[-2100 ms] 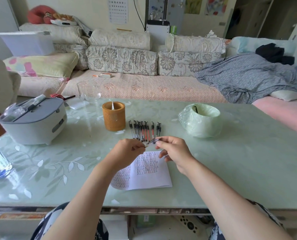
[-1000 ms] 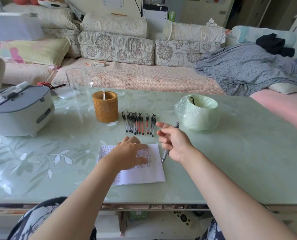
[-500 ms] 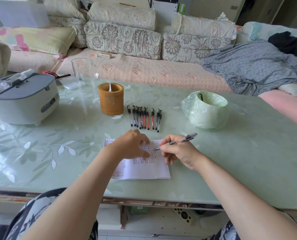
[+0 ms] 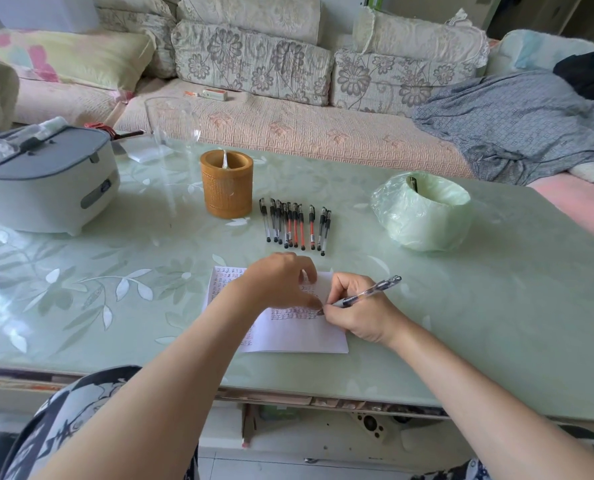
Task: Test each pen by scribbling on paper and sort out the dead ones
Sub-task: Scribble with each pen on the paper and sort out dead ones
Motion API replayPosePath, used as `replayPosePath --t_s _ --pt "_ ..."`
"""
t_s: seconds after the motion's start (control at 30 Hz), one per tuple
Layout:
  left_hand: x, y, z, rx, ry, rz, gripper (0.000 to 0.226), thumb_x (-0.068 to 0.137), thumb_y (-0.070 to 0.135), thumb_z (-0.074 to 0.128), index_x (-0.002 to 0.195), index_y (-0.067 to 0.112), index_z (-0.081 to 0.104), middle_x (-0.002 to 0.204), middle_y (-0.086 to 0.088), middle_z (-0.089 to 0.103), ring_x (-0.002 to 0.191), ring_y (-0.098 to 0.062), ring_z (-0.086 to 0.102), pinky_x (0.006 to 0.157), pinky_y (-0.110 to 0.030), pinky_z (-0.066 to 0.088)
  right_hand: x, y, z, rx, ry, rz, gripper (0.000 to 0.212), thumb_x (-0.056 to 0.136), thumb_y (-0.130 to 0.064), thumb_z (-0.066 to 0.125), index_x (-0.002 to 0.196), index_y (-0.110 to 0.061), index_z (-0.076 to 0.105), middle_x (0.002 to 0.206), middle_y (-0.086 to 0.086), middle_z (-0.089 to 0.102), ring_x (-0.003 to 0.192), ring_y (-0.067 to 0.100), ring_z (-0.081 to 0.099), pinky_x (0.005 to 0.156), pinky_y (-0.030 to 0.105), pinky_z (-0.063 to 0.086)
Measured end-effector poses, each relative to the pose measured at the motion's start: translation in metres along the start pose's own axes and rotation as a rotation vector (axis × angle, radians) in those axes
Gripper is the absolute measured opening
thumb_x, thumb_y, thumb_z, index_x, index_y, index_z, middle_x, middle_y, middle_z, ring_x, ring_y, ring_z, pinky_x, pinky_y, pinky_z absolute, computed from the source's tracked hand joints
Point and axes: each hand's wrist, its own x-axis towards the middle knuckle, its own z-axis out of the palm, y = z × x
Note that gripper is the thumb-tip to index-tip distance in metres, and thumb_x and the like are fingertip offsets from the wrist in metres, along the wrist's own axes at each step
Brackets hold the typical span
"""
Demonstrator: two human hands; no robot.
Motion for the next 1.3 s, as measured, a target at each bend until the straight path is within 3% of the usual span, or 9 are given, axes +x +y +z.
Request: replayPosePath --t_s 0.23,0.57,0.77,1.0,1.2,1.3 --pt "0.0002 -0.0001 0.0004 0.003 -0.013 -0.012 0.052 0.067 0.056 0.080 0.108 0.030 0.063 0.101 0.005 0.060 0.094 -0.014 0.058 0.081 -0.031 0.052 0.0019 0.0058 -0.0009 -0.071 0.022 -0.052 0.017 0.067 -0.011 0.064 0.062 -0.007 0.048 0.060 0.006 0.048 0.055 0.015 0.041 0.053 0.030 0.029" --pt "0.0009 -0.0020 0.0036 -0.001 -0.011 -0.006 0.052 0.066 0.057 0.079 0.107 0.030 0.062 0.099 0.006 0.058 0.094 -0.014 0.056 0.083 -0.032 0.052 -0.0008 0.0037 -0.0008 -0.115 0.003 -0.003 0.018 0.067 -0.016 0.068 0.061 -0.015 0.051 0.058 -0.007 0.050 0.054 0.009 0.043 0.052 0.026 0.033" --pt "0.0036 -0.0034 0.0065 0.014 -0.004 -0.016 0.053 0.065 0.060 0.078 0.106 0.031 0.061 0.101 0.005 0.060 0.097 -0.015 0.054 0.082 -0.032 0.051 -0.0020 0.0043 -0.0009 -0.026 0.044 -0.023 0.037 0.078 -0.009 0.079 0.064 0.000 0.046 0.058 0.004 0.048 0.052 0.011 0.039 0.049 0.023 0.030" --pt "0.0047 -0.0043 0.0073 0.013 -0.002 -0.016 0.051 0.066 0.058 0.079 0.105 0.031 0.061 0.100 0.005 0.061 0.096 -0.016 0.055 0.083 -0.033 0.051 0.0001 0.0084 0.0013 -0.091 0.043 -0.003 0.035 0.079 -0.009 0.076 0.062 -0.005 0.046 0.058 0.000 0.048 0.054 0.011 0.041 0.052 0.028 0.030" --pt "0.0042 -0.0038 0.0065 0.008 -0.008 -0.020 0.053 0.065 0.060 0.078 0.105 0.031 0.061 0.099 0.005 0.060 0.095 -0.015 0.055 0.083 -0.034 0.052 -0.0011 0.0044 0.0019 -0.122 0.030 -0.011 0.025 0.065 -0.015 0.067 0.061 -0.007 0.044 0.057 -0.003 0.043 0.053 0.010 0.037 0.052 0.029 0.027" --pt "0.0043 -0.0042 0.0074 0.010 -0.006 -0.023 0.052 0.066 0.060 0.078 0.106 0.031 0.061 0.099 0.006 0.060 0.094 -0.014 0.055 0.082 -0.032 0.051 -0.0011 0.0075 0.0008 -0.104 0.043 -0.017 0.033 0.073 -0.011 0.074 0.060 -0.008 0.044 0.058 0.000 0.046 0.054 0.011 0.039 0.052 0.029 0.028"
